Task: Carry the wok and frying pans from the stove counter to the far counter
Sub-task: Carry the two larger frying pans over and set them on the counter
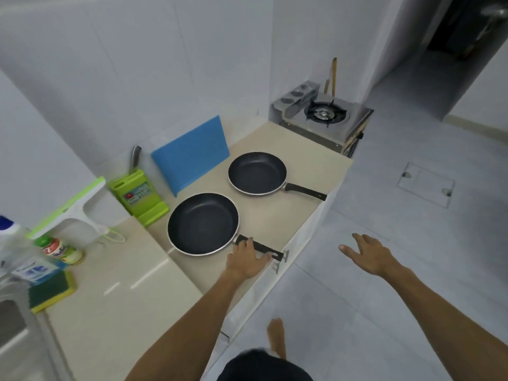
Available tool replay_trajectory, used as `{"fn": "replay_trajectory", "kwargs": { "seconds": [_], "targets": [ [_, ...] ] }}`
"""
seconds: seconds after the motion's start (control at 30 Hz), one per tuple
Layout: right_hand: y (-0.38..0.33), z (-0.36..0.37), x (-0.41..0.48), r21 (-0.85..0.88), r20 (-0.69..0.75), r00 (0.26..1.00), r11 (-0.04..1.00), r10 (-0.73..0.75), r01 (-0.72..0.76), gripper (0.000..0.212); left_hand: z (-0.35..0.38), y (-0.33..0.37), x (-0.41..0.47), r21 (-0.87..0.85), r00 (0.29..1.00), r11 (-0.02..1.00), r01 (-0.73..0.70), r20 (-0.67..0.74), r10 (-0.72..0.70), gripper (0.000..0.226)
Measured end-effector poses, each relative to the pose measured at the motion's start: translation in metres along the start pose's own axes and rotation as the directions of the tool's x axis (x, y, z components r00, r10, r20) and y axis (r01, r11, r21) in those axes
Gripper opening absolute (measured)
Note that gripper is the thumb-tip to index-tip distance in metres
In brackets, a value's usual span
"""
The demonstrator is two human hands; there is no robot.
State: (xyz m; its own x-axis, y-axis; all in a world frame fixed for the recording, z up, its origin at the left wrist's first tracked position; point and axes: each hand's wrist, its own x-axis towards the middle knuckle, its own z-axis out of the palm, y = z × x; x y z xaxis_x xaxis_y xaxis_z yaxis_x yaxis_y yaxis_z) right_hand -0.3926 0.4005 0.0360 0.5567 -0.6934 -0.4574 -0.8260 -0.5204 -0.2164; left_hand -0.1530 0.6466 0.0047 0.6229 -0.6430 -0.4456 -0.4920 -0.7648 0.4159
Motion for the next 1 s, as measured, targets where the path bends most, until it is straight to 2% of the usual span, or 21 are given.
{"fn": "replay_trajectory", "kwargs": {
  "seconds": [0.23, 0.47, 0.6, 0.7, 0.83, 1.0],
  "targets": [
    [-0.025, -0.053, 0.108, 0.019, 0.038, 0.995, 0.995, -0.096, 0.095, 0.093, -0.009, 0.027, 0.059, -0.111, 0.987, 0.983, 0.148, -0.046, -0.154, 0.089],
    [-0.053, -0.062, 0.183, -0.033, 0.111, 0.976, 0.981, -0.187, 0.192, 0.085, -0.002, 0.025, 0.085, -0.22, 0.938, 0.916, 0.336, -0.006, -0.345, 0.092],
    [-0.072, -0.064, 0.223, -0.163, 0.162, 0.961, 0.954, -0.225, 0.251, 0.077, 0.007, 0.017, 0.096, -0.335, 0.885, 0.829, 0.448, 0.032, -0.465, 0.081],
    [-0.089, -0.066, 0.257, -0.19, 0.183, 0.955, 0.945, -0.234, 0.267, 0.067, 0.018, 0.016, 0.102, -0.432, 0.834, 0.738, 0.518, 0.063, -0.549, 0.076],
    [-0.107, -0.059, 0.3, -0.208, 0.197, 0.945, 0.931, -0.259, 0.299, 0.06, 0.031, 0.024, 0.114, -0.538, 0.755, 0.602, 0.59, 0.105, -0.647, 0.074],
    [-0.111, -0.051, 0.349, -0.316, 0.233, 0.924, 0.875, -0.304, 0.368, 0.055, 0.052, 0.048, 0.132, -0.645, 0.644, 0.42, 0.639, 0.15, -0.75, 0.074]
  ]
}}
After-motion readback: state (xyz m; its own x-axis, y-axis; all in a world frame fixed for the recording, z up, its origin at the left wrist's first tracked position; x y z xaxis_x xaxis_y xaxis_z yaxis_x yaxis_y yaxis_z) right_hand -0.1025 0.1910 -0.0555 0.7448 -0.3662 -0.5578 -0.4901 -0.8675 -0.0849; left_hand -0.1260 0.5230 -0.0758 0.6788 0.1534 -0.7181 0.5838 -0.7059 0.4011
